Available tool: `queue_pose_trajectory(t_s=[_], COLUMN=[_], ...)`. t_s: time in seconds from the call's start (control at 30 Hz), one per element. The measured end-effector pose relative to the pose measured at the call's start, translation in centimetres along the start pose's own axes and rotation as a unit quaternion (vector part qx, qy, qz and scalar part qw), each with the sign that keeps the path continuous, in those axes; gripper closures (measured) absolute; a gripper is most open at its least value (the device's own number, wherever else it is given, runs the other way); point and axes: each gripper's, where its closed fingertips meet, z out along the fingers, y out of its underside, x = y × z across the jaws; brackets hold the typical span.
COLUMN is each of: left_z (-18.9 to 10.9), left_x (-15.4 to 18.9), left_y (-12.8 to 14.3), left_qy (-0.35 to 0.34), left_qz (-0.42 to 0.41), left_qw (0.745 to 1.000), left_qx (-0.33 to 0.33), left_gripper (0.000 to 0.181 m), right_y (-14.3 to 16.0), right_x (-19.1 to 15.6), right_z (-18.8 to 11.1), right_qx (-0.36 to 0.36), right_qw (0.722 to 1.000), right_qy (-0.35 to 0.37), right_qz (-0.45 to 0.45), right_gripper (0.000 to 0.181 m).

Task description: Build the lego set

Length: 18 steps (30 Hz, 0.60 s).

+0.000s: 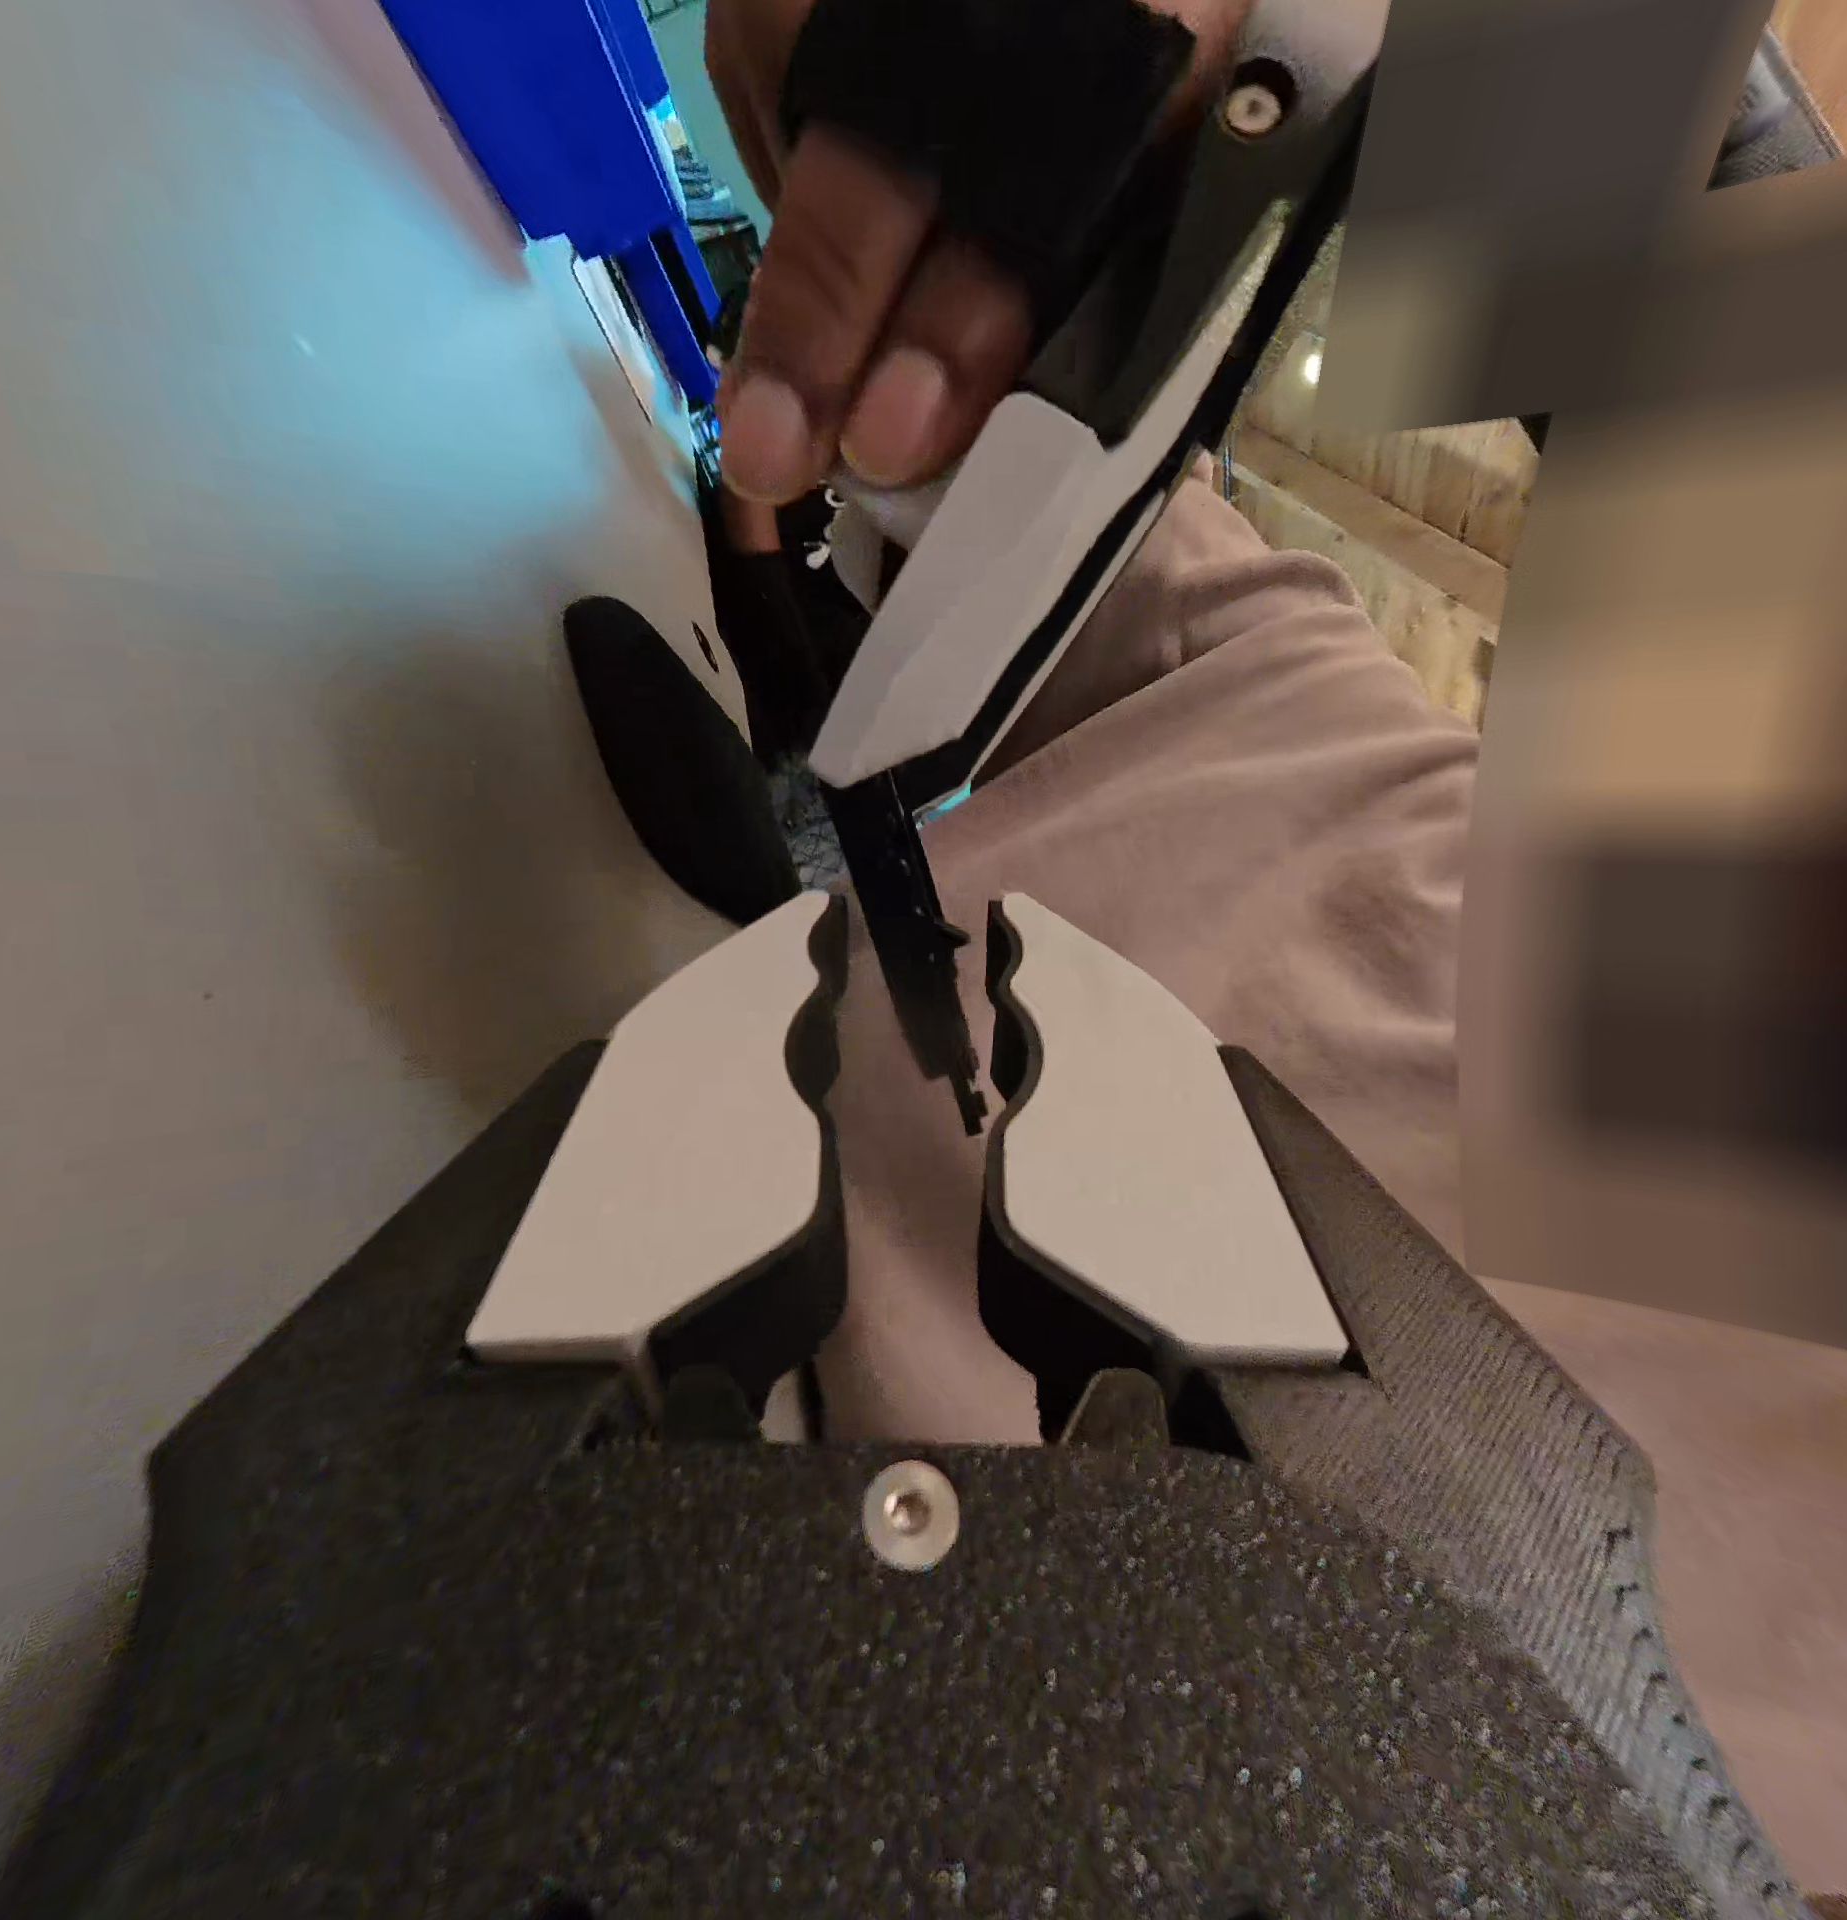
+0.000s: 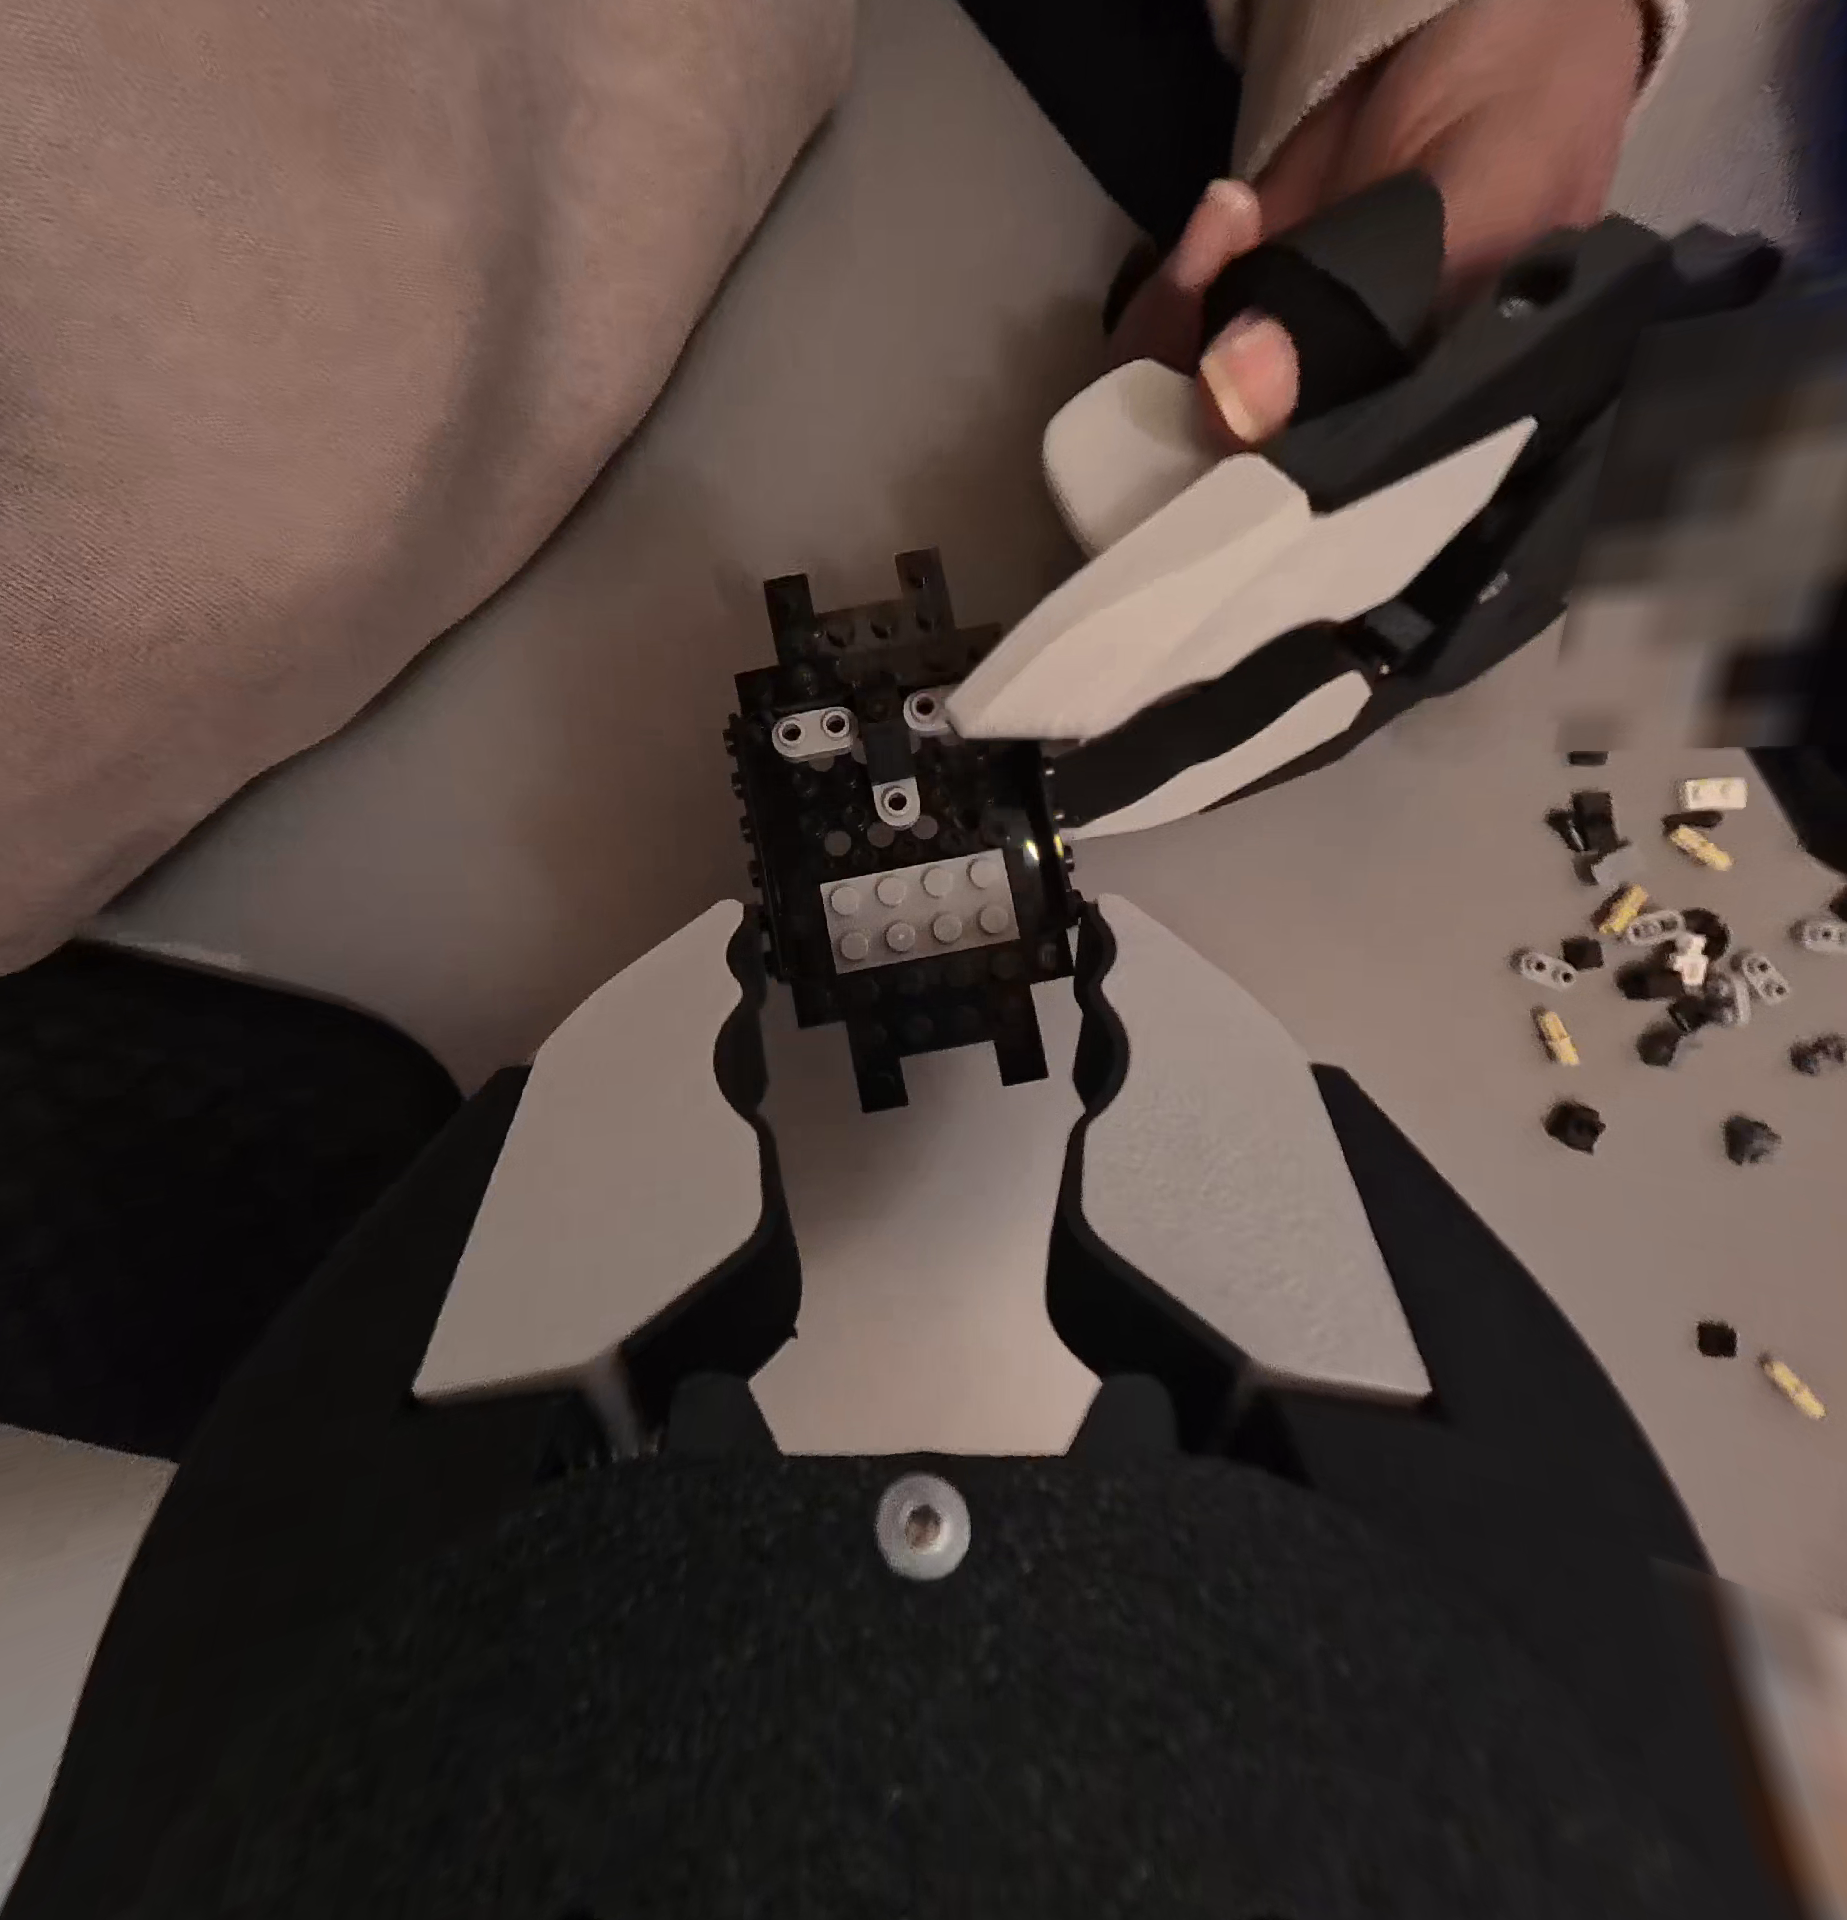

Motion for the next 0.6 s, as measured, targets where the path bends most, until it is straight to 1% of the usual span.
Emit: queue_pose_trajectory(t_s=[0.1, 0.2, 0.27, 0.37, 0.43, 0.5, 0.57, 0.6], left_z=[0.2, 0.1, -0.1, -0.7, -1.1, -1.6, -2.2, -2.4], left_x=[-0.3, -0.8, -1.2, -2.1, -2.8, -3.4, -3.9, -4.0], left_y=[0.3, 0.3, -0.1, -1.3, -2.0, -2.6, -3.2, -3.6], left_qy=[-0.017, -0.043, -0.053, -0.069, -0.082, -0.088, -0.1, -0.102], left_qz=[-0.011, -0.011, -0.017, -0.027, -0.034, -0.053, -0.063, -0.066], left_qw=[1.0, 0.999, 0.998, 0.996, 0.992, 0.986, 0.979, 0.975], left_qx=[-0.014, -0.014, 0.004, 0.055, 0.091, 0.128, 0.168, 0.187], left_gripper=[0.167, 0.169, 0.17, 0.17, 0.17, 0.17, 0.17, 0.17], right_y=[-0.3, -0.1, 0.2, 1.0, 1.5, 2.1, 2.8, 3.2], right_x=[0.0, 0.2, 0.5, 1.5, 2.3, 3.2, 4.0, 4.2], right_z=[0.2, 0.4, 0.3, 0.0, -0.8, -2.0, -3.3, -3.7], right_qx=[-0.004, -0.009, -0.011, -0.014, 0.007, 0.035, 0.082, 0.112], right_qw=[1.0, 1.0, 1.0, 0.999, 0.998, 0.991, 0.975, 0.962], right_qy=[-0.009, -0.01, -0.003, 0.032, 0.059, 0.095, 0.138, 0.155], right_qz=[-0.017, -0.026, -0.025, -0.006, 0.029, 0.083, 0.154, 0.194], right_gripper=[0.124, 0.124, 0.123, 0.124, 0.12, 0.116, 0.116, 0.116])
